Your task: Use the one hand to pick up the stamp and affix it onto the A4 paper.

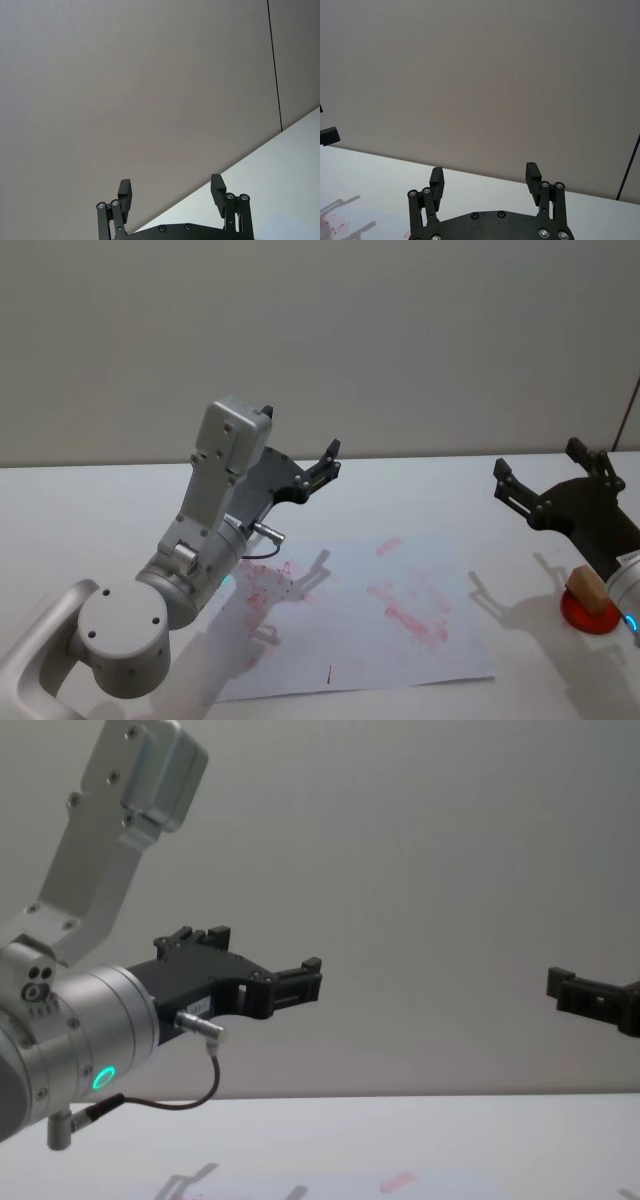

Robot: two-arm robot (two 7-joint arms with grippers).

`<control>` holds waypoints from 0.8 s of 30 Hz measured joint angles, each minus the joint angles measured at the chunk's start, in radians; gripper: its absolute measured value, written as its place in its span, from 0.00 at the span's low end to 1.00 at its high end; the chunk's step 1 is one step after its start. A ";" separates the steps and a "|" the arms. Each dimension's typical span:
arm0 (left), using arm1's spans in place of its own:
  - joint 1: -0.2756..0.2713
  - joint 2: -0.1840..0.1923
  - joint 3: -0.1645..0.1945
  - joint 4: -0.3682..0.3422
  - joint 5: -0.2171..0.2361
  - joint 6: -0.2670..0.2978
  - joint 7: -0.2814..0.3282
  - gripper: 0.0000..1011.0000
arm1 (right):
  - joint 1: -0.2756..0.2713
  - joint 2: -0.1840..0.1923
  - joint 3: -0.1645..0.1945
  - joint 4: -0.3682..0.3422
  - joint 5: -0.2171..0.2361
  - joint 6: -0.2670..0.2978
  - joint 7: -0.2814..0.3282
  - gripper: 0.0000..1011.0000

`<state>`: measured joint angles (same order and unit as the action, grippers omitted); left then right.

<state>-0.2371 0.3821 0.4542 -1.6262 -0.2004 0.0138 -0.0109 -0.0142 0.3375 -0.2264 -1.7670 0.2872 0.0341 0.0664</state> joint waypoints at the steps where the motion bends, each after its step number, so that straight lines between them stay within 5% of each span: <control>1: 0.000 0.000 0.000 0.000 0.000 0.000 0.000 0.99 | 0.000 0.000 0.000 0.000 0.000 0.000 0.000 0.99; 24: 0.000 0.000 0.000 0.000 0.000 0.000 0.000 0.99 | 0.000 0.000 0.001 0.000 0.000 0.000 0.000 0.99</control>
<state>-0.2371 0.3821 0.4542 -1.6262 -0.2004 0.0138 -0.0109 -0.0146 0.3374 -0.2258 -1.7668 0.2874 0.0340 0.0668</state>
